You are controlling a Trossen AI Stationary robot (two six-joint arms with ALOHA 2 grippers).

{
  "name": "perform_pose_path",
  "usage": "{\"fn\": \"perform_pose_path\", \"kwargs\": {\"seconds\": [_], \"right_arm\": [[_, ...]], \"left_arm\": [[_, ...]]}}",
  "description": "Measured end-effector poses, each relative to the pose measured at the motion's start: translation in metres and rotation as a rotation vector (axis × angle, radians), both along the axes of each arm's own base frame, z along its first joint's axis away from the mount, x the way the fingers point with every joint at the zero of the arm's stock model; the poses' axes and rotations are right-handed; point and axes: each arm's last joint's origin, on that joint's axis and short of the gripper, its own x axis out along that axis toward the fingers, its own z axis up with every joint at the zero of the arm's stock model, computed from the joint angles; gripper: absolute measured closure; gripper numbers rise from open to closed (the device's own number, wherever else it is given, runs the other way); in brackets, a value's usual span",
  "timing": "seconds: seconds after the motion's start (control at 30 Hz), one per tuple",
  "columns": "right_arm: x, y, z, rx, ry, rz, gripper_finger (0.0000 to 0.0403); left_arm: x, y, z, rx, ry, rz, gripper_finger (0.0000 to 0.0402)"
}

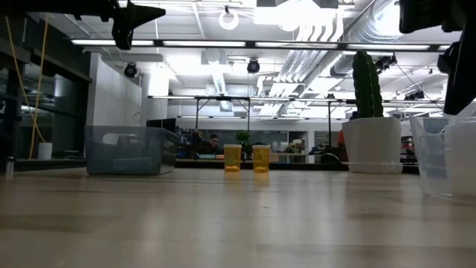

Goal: Pick and place medicine bottles into bin by pill shape (circle, oval)
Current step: Remove the small white medicine bottle into the transparent bin and place it into the black bin

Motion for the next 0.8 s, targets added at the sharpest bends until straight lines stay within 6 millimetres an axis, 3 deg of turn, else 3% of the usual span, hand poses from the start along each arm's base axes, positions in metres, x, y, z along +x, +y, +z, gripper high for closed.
{"fn": "perform_pose_path", "kwargs": {"seconds": [0.3,0.8], "right_arm": [[0.021,0.009,-0.006,-0.026,0.080,0.201,0.0130],[0.026,0.012,-0.015,-0.081,0.130,0.209,0.0140]], "left_arm": [[0.000,0.000,0.000,-0.001,0.002,0.008,0.0252],[0.000,0.000,-0.001,-0.002,0.012,0.010,0.0252]]}}
